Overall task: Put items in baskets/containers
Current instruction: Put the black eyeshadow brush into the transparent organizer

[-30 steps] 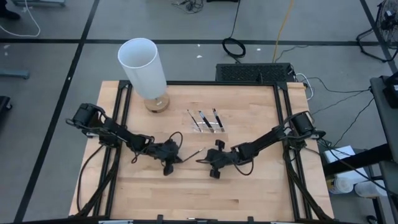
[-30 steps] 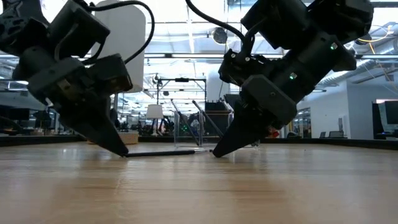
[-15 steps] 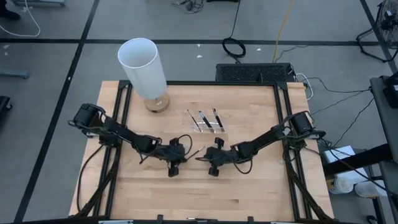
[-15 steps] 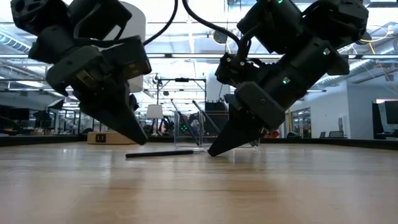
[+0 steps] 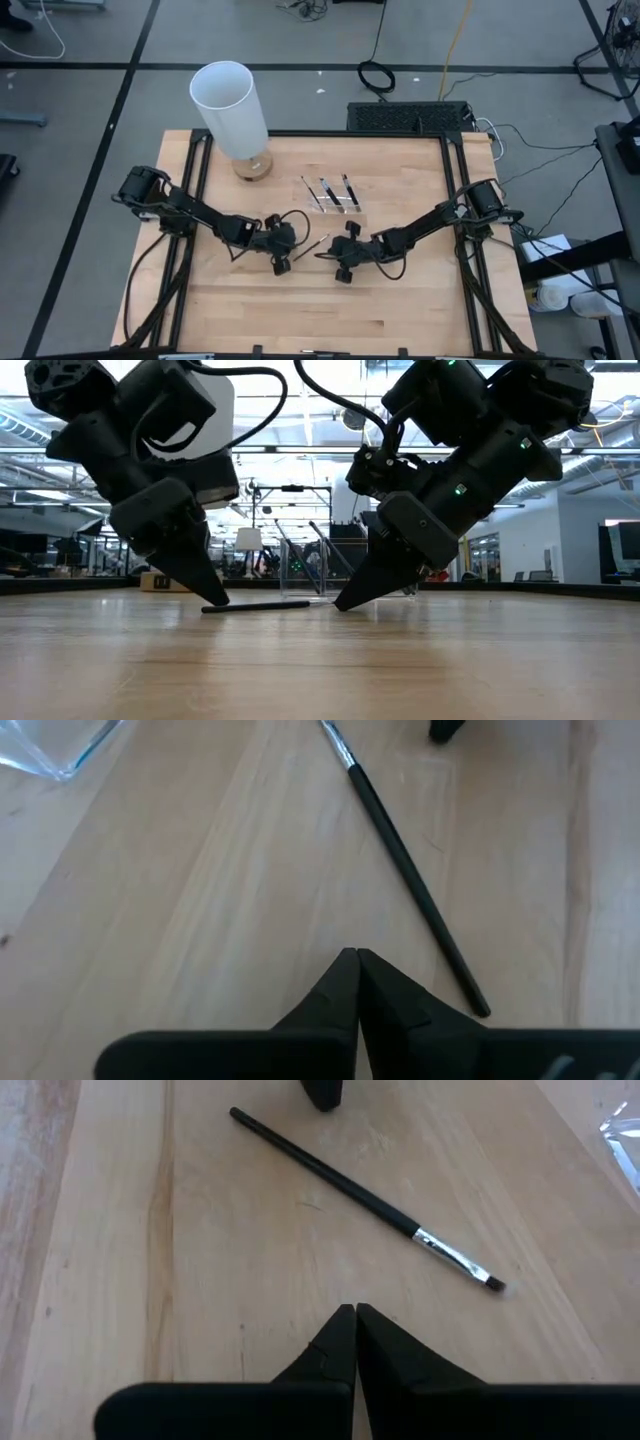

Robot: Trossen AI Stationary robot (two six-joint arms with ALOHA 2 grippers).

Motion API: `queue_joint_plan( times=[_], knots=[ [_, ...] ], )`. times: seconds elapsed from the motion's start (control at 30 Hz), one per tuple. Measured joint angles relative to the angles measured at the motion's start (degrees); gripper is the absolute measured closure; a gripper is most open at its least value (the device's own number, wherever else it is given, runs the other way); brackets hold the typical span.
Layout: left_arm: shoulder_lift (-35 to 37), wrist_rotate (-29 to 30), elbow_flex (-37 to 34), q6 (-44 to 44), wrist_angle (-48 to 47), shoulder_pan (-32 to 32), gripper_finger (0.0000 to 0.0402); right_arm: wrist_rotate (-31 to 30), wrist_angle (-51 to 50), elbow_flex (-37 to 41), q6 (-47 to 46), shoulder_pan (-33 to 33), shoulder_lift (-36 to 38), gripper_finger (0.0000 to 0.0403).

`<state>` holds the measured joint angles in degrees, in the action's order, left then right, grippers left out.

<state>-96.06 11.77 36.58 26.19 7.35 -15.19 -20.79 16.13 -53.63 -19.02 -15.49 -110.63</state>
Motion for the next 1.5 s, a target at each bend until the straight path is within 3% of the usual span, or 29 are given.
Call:
queue_joint_plan(
  times=[0.37, 0.53, 0.73, 1.33, 1.5],
  knots=[
    [-1.5, -9.3, 3.1, -3.6, -0.2, 0.2, 0.0398, -0.2, 2.6, 0.0, -1.6, 3.6, -0.1, 0.0403],
    [-6.3, -10.4, 7.3, -6.5, -1.7, 0.2, 0.0396, 4.4, 2.5, 0.0, -1.3, 5.7, -0.1, 0.0403],
    [-12.0, -13.2, 13.2, -10.5, -2.7, 1.0, 0.0394, 4.5, 2.5, 0.0, -1.3, 6.1, -0.1, 0.0403],
    [-12.8, -13.7, 17.7, -17.5, -3.1, 5.3, 0.039, 7.3, 2.4, 0.0, 0.2, 5.3, 0.0, 0.0403],
    [-11.2, -18.4, 17.6, -19.1, -7.1, 4.8, 0.0397, 7.3, 2.2, 0.0, 1.0, 5.3, 0.0, 0.0403]
  ],
)
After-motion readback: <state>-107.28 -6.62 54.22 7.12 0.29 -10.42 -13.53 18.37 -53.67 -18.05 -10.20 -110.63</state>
